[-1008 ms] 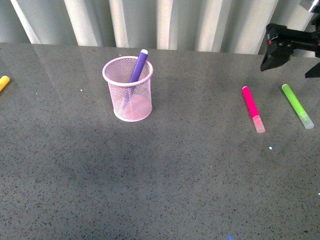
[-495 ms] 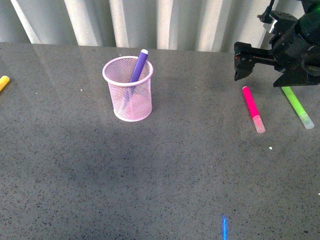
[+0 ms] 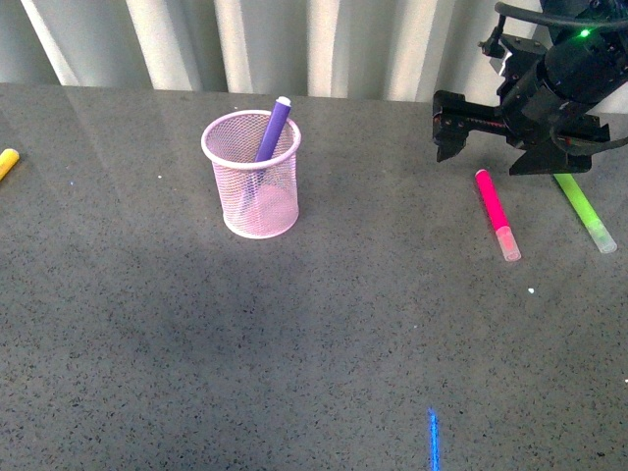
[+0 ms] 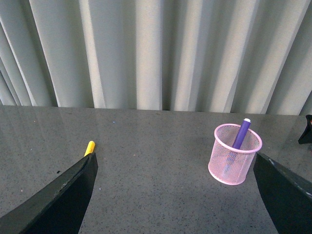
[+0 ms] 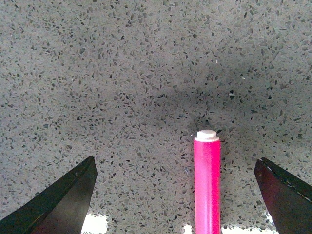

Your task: Insert purple and pink pens into pink cup

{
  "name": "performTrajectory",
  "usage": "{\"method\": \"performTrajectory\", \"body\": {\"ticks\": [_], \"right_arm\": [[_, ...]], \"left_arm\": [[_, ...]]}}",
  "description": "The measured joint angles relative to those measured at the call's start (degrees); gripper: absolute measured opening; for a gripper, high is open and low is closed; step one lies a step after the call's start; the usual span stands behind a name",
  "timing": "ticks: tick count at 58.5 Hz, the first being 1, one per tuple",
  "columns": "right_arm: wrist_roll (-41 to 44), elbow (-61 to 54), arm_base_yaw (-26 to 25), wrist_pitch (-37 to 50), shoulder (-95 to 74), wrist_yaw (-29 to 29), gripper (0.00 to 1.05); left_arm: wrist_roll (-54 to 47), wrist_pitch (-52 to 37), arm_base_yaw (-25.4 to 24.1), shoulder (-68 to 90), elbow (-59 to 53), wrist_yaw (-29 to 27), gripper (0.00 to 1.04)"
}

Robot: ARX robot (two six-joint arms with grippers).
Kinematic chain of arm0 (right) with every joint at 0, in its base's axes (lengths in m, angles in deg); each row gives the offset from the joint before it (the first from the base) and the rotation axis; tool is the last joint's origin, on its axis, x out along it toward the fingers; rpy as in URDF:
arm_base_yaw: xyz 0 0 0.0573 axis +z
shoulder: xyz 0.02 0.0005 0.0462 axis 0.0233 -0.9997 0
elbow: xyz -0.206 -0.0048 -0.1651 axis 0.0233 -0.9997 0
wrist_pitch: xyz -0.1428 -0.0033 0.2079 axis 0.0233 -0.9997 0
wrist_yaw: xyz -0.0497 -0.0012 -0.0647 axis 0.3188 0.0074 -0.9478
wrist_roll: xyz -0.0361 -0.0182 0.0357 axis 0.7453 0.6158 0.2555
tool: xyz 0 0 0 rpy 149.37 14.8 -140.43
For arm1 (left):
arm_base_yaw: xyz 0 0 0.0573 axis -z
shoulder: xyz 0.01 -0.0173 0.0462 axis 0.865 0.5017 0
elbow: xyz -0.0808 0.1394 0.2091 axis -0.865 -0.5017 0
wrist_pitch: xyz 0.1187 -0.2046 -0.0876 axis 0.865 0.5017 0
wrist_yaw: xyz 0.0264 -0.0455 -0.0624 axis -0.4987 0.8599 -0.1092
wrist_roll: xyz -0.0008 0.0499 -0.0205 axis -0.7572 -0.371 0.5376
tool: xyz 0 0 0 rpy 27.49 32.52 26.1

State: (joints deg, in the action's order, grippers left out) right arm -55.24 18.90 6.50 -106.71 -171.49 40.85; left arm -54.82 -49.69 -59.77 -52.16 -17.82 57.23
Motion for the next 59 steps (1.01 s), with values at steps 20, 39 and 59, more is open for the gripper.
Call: {"method": "performTrajectory", "body": {"ticks": [20, 39, 59], "right_arm": [[-0.6, -3.4, -0.7, 1.9, -0.1, 0.3, 0.98], [-0.6, -3.4, -1.6, 2.6, -0.8, 0.8, 0.98], [-0.6, -1.1, -1.7, 1.5, -2.6, -0.4, 0.67]], "left_arm": [[0.0, 0.0, 0.0, 0.0, 0.0, 0.0, 0.98], [0.0, 0.0, 0.0, 0.0, 0.0, 0.0, 0.98], [0.0, 0.0, 0.0, 0.0, 0.0, 0.0, 0.98]]}}
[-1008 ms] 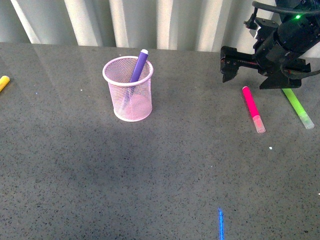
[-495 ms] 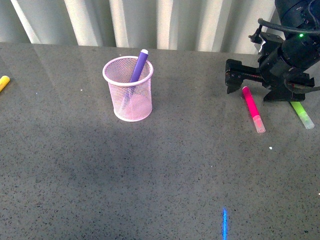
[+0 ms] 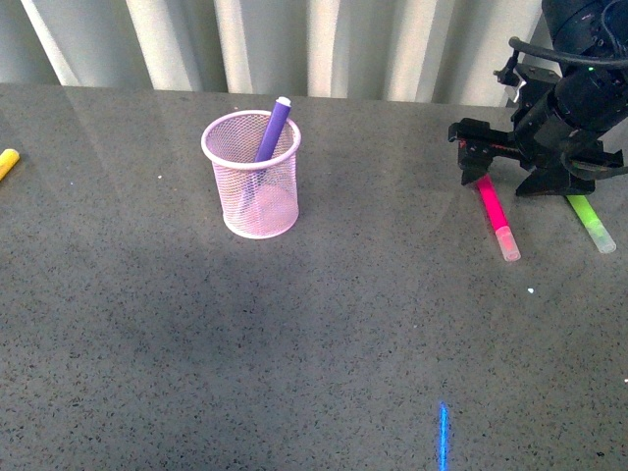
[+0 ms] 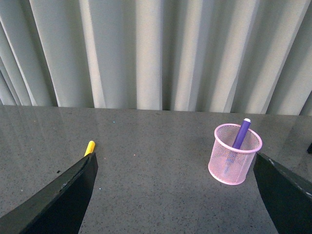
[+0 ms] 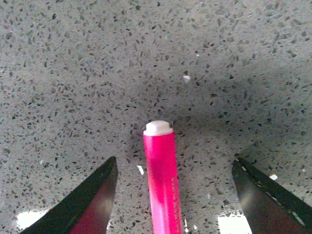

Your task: Insert purple and pink pens into pink cup

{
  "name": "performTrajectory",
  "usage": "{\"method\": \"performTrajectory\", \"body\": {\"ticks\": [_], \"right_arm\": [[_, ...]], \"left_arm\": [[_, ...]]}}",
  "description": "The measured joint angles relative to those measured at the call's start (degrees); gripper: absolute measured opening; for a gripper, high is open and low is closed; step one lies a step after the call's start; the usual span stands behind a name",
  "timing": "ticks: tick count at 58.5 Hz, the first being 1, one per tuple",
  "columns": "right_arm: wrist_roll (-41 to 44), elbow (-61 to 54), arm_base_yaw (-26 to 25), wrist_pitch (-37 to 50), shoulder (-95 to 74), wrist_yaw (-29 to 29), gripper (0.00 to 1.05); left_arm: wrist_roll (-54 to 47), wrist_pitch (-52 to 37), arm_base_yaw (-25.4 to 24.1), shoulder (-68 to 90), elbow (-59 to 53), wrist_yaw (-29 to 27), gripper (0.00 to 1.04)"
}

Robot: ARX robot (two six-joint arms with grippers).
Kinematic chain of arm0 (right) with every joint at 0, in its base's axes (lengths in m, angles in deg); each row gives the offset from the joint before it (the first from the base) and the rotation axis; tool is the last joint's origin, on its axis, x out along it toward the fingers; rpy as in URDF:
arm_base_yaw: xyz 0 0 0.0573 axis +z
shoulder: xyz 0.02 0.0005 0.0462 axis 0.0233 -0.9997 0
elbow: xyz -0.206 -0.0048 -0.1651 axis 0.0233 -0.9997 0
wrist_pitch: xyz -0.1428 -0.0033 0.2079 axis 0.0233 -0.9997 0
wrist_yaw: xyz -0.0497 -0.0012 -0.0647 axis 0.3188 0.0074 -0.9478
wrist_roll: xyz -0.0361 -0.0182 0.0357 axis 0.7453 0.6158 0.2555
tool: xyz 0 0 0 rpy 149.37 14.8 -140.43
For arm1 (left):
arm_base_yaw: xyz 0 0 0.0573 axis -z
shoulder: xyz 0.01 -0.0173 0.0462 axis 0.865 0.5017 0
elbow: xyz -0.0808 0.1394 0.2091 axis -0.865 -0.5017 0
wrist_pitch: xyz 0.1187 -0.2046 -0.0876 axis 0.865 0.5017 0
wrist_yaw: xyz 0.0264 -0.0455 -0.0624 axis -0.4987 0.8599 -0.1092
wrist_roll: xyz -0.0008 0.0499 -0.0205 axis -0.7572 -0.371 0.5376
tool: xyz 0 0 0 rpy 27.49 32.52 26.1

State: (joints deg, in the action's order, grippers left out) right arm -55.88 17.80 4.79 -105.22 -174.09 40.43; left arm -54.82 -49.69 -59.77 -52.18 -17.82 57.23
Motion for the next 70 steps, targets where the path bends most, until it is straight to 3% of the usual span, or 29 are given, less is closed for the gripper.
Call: {"method": "performTrajectory", "body": {"ticks": [22, 44, 55, 62, 70], "right_arm": [[0.4, -0.3, 0.3, 0.4, -0.3, -0.3, 0.12], [2.1, -8.8, 1.6, 10.9, 3.9, -0.6, 0.11], [7.8, -20.6, 2.7, 30.7, 13.4, -0.7, 0.11], [13.6, -27.6, 4.2, 47.9, 21.9, 5.0, 0.11], [14.0, -28.4, 6.9, 54.8, 24.4, 9.8, 0.11]], "left_arm": [[0.0, 0.0, 0.0, 0.0, 0.0, 0.0, 0.98], [0.0, 0.0, 0.0, 0.0, 0.0, 0.0, 0.98], [0.0, 0.0, 0.0, 0.0, 0.0, 0.0, 0.98], [0.0, 0.0, 0.0, 0.0, 0.0, 0.0, 0.98], [0.0, 0.0, 0.0, 0.0, 0.0, 0.0, 0.98]]}}
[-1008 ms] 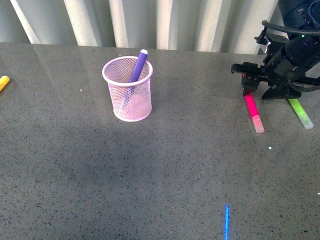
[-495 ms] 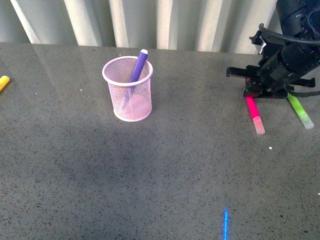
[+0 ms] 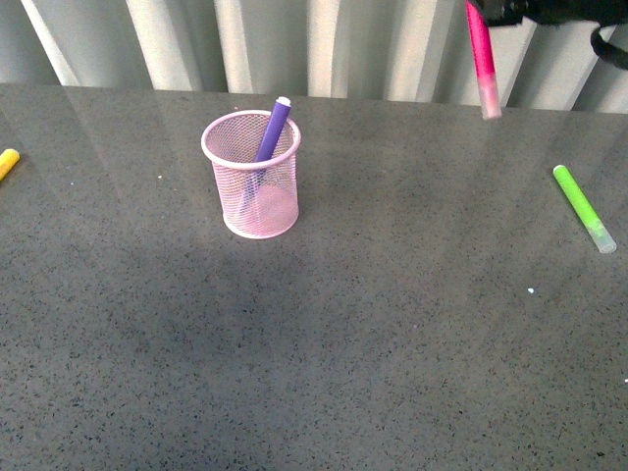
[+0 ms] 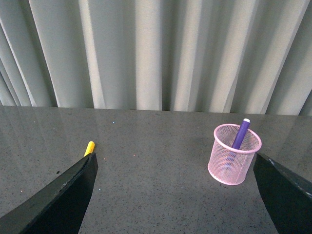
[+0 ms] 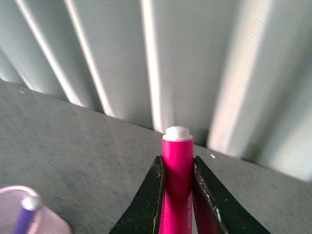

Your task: Insert purple and pink pens into pink cup

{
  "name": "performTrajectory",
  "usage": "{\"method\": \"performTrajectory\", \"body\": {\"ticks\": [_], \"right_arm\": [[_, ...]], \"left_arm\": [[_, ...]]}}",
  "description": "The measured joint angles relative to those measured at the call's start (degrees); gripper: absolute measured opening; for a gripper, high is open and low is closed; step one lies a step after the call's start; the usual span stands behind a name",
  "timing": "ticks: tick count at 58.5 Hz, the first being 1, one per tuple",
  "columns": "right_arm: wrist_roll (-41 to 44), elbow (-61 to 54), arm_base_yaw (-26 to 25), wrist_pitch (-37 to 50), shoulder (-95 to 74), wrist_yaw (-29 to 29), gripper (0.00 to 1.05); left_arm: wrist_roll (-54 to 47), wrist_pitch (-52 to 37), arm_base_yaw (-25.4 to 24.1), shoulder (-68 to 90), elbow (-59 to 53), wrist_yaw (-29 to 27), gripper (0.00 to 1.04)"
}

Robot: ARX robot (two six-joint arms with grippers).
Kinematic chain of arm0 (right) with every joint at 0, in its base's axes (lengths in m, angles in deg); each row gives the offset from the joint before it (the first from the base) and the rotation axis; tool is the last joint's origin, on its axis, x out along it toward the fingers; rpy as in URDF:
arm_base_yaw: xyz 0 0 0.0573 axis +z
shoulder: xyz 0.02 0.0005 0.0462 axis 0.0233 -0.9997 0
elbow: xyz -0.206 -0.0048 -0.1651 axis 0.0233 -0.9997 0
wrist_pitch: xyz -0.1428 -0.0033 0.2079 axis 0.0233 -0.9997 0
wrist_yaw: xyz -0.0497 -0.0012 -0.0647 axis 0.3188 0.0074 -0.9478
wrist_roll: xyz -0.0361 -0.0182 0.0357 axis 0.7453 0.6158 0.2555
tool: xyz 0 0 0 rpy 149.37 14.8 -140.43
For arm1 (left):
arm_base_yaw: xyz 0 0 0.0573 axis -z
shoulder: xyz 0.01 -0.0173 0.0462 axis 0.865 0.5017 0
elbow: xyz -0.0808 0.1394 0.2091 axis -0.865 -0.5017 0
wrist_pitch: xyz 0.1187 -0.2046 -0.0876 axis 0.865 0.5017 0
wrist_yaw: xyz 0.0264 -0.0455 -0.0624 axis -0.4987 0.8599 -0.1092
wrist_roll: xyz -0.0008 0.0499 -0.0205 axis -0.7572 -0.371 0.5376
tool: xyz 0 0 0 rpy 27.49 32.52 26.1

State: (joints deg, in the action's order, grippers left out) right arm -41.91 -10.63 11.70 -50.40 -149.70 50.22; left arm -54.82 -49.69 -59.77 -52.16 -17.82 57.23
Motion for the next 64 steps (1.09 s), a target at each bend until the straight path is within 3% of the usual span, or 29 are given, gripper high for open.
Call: {"method": "performTrajectory", "body": {"ticks": [13, 26, 64], "right_arm": [[4.5, 0.4, 7.9, 10.1, -2.2, 6.2, 0.11], [7.0, 4.6, 14.5, 13.8, -8.7, 7.0, 0.11], [5.7, 17.1, 16.8, 12.3, -17.6, 6.4, 0.11]], "left_arm": [[0.0, 0.0, 0.0, 0.0, 0.0, 0.0, 0.98], [0.0, 0.0, 0.0, 0.0, 0.0, 0.0, 0.98], [0.0, 0.0, 0.0, 0.0, 0.0, 0.0, 0.98]]}}
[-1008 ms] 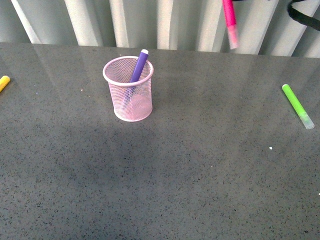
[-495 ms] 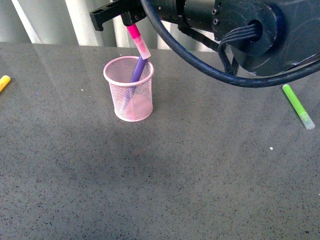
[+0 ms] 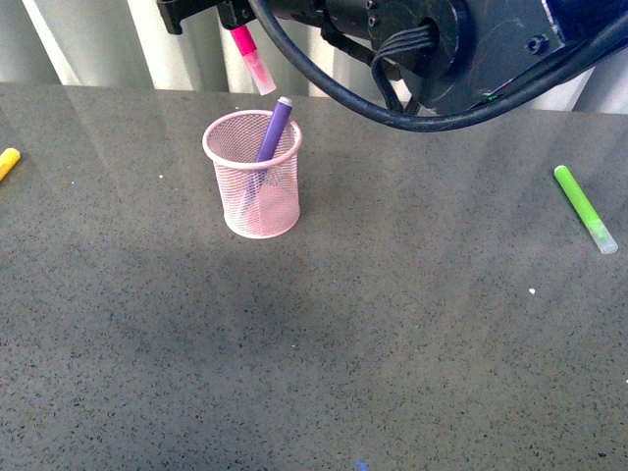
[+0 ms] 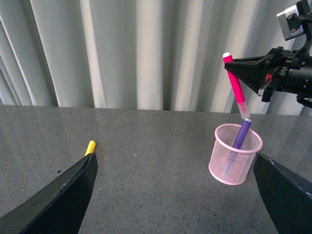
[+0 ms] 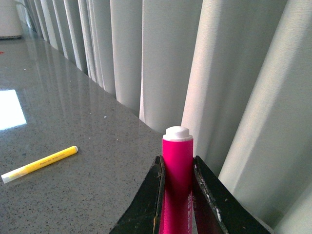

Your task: Insert purple and pink pens into pink cup

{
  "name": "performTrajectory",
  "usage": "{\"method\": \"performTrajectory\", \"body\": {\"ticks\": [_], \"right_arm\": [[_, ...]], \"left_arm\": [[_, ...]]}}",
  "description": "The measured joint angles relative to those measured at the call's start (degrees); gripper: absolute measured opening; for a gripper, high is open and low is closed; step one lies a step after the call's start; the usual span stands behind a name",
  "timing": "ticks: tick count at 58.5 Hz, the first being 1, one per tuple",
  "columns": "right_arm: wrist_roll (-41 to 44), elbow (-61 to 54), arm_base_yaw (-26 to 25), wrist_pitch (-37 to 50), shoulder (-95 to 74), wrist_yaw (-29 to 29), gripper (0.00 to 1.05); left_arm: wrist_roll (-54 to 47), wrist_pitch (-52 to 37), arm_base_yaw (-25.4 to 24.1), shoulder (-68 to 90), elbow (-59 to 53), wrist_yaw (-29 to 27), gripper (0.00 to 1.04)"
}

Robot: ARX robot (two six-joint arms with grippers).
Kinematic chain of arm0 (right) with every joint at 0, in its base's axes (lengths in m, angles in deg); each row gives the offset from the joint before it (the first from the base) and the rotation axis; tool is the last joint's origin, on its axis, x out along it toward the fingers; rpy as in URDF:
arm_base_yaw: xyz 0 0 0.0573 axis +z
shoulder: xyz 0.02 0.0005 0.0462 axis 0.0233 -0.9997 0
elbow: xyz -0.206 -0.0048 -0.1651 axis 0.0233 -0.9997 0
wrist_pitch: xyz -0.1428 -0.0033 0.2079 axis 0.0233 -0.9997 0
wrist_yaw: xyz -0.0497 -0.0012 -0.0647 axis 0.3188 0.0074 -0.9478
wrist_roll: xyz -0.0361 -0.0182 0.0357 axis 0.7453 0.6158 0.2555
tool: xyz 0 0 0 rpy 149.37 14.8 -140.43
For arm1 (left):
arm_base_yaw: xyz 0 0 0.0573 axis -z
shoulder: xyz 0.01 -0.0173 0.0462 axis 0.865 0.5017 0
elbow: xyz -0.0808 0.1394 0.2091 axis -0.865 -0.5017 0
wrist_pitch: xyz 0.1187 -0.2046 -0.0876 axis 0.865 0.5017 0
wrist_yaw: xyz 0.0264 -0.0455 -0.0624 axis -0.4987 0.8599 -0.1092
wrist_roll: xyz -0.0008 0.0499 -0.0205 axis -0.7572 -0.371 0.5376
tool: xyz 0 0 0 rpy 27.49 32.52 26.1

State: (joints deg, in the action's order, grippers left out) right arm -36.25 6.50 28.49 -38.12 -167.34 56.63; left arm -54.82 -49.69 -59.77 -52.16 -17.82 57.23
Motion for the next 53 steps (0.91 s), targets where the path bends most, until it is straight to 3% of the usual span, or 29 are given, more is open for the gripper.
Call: {"method": "performTrajectory", "body": {"ticks": [21, 53], "right_arm": [[-1.6, 1.4, 2.4, 0.3, -2.4, -1.0, 0.11], [-3.5, -0.8, 1.9, 3.2, -3.0, -1.5, 0.11]], "left_arm": [[0.0, 0.0, 0.0, 0.0, 0.0, 0.0, 0.98], [0.0, 0.0, 0.0, 0.0, 0.0, 0.0, 0.98]]}}
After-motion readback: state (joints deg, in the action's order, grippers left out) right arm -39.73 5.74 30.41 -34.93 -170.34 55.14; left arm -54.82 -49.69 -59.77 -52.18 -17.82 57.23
